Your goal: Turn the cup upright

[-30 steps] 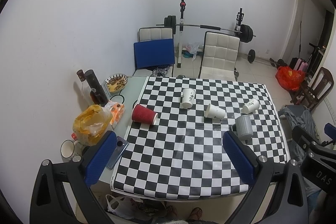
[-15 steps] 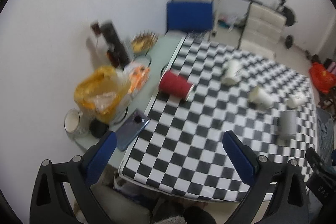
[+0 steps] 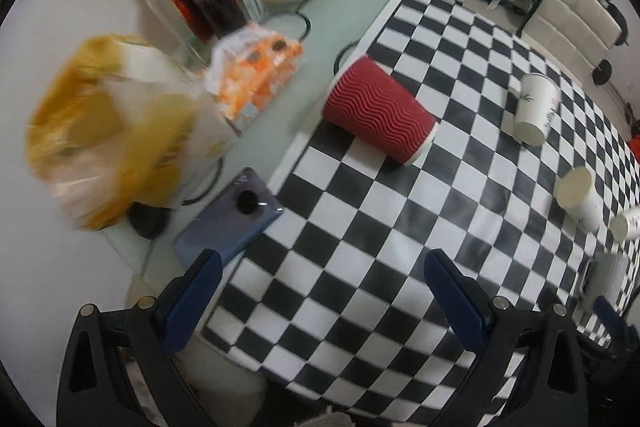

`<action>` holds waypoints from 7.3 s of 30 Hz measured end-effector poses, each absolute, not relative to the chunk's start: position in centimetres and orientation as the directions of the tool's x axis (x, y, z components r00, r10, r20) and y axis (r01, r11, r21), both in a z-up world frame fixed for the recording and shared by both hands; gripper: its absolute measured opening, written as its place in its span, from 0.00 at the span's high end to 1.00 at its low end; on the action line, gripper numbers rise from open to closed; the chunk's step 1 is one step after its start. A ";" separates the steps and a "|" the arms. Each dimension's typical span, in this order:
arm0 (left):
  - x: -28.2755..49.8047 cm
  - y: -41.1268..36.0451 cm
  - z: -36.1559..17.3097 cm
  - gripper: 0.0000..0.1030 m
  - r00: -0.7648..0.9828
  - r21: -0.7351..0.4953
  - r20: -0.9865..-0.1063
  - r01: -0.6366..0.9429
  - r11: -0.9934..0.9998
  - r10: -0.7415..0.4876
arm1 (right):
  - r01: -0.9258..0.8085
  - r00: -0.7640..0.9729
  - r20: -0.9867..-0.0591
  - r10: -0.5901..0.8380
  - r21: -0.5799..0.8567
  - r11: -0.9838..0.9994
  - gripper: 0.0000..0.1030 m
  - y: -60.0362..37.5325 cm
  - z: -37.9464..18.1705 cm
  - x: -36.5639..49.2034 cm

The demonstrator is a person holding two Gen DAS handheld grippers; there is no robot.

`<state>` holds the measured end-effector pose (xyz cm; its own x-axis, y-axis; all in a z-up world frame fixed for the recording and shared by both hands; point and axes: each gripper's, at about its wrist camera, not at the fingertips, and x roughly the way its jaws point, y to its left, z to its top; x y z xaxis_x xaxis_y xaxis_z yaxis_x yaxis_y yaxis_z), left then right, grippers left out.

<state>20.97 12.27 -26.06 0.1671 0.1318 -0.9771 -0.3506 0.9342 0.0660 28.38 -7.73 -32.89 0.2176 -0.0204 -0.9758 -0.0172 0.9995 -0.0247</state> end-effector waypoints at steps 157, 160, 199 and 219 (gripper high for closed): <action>18.2 4.0 -37.1 0.10 0.215 0.024 -0.976 -0.013 1.000 0.027 | 0.153 0.071 -0.934 0.350 0.357 0.922 0.23 -16.1 -42.9 24.9; 19.0 4.6 -37.1 0.10 0.224 0.015 -0.974 -0.030 0.999 0.021 | 0.148 0.186 -0.916 0.356 0.384 0.911 0.23 -16.5 -41.5 25.9; 18.3 5.5 -34.1 0.05 0.374 0.077 -0.923 -0.042 0.996 0.087 | 0.119 0.517 -0.856 0.002 0.074 0.990 0.13 -15.1 -38.3 18.3; 11.4 1.3 -22.7 0.03 0.483 0.050 -0.875 0.051 0.997 0.019 | 0.254 0.481 -0.870 -0.110 0.018 0.967 0.13 -19.0 -25.0 9.7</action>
<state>11.38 1.28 -22.74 0.4834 0.0188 -0.8752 0.0511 0.9975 0.0497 9.65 -19.02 -25.02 0.4806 -0.1101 -0.8700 0.2536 0.9672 0.0177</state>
